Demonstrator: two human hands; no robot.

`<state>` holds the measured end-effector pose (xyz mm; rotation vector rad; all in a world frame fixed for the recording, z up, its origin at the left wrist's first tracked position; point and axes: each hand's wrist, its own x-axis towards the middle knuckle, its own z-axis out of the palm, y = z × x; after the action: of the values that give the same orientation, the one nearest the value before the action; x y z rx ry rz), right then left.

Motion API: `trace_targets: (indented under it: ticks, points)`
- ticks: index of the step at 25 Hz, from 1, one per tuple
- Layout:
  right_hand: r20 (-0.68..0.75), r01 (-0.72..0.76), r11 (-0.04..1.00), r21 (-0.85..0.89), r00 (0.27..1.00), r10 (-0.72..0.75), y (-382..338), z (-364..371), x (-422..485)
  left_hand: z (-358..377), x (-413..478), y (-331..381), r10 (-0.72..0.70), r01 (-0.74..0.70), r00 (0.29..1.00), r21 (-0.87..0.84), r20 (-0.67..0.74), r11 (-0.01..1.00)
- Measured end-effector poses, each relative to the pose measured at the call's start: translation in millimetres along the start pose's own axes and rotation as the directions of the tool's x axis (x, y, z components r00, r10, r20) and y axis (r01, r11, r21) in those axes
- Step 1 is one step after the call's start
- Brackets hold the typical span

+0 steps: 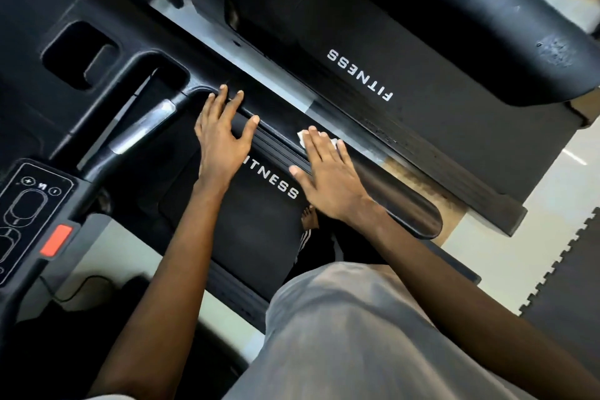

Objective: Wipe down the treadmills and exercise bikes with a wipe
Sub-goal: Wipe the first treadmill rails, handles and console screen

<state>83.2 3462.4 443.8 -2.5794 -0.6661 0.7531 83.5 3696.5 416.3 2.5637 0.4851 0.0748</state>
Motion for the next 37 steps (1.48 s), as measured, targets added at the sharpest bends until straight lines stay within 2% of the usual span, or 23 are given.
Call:
trace_targets:
  ticks: [4, 9, 15, 20, 23, 27, 29, 31, 32, 34, 37]
  points:
    - [0.009, 0.078, 0.996, 0.035, 0.997, -0.078, -12, -4, 26, -2, -2, 6, -0.042, 0.042, 0.999, -0.004, 0.024, 0.999]
    - [0.110, -0.072, 0.987, 0.140, 0.992, 0.057, 43, -19, 10, -2, -7, 24, -0.137, 0.132, 0.989, 0.080, 0.056, 0.988]
    - [0.277, -0.101, 0.927, 0.362, 0.961, -0.003, 60, -31, 56, 0, -16, 44, -0.224, 0.214, 0.972, 0.121, 0.074, 0.969]
    - [0.418, -0.251, 0.861, 0.443, 0.907, 0.049, 97, -34, 43, -4, -12, 46, -0.263, 0.253, 0.960, 0.116, 0.090, 0.961]
    - [0.461, -0.284, 0.807, 0.518, 0.887, 0.016, 83, -35, 74, -3, -11, 44, -0.232, 0.225, 0.969, 0.090, 0.082, 0.970]
    - [0.499, -0.312, 0.786, 0.534, 0.867, 0.005, 76, -32, 104, -8, -10, 38, -0.215, 0.207, 0.972, 0.089, 0.094, 0.974]
    - [0.510, -0.360, 0.721, 0.593, 0.860, 0.010, 81, -25, 106, -11, -9, 33, -0.178, 0.167, 0.980, 0.113, 0.095, 0.979]
    - [0.455, -0.297, 0.668, 0.683, 0.888, -0.071, 77, -28, 107, -15, -5, 29, -0.184, 0.172, 0.978, 0.118, 0.100, 0.978]
    - [0.404, -0.205, 0.692, 0.692, 0.904, -0.136, 72, -33, 108, -16, -4, 28, -0.193, 0.180, 0.976, 0.123, 0.100, 0.976]
    - [0.336, -0.002, 0.776, 0.630, 0.903, -0.270, 67, -39, 106, -18, 1, 28, -0.194, 0.176, 0.976, 0.169, 0.098, 0.970]
    - [0.227, 0.226, 0.864, 0.450, 0.907, -0.356, 68, -32, 75, -24, 6, 23, -0.197, 0.170, 0.978, 0.281, 0.071, 0.945]
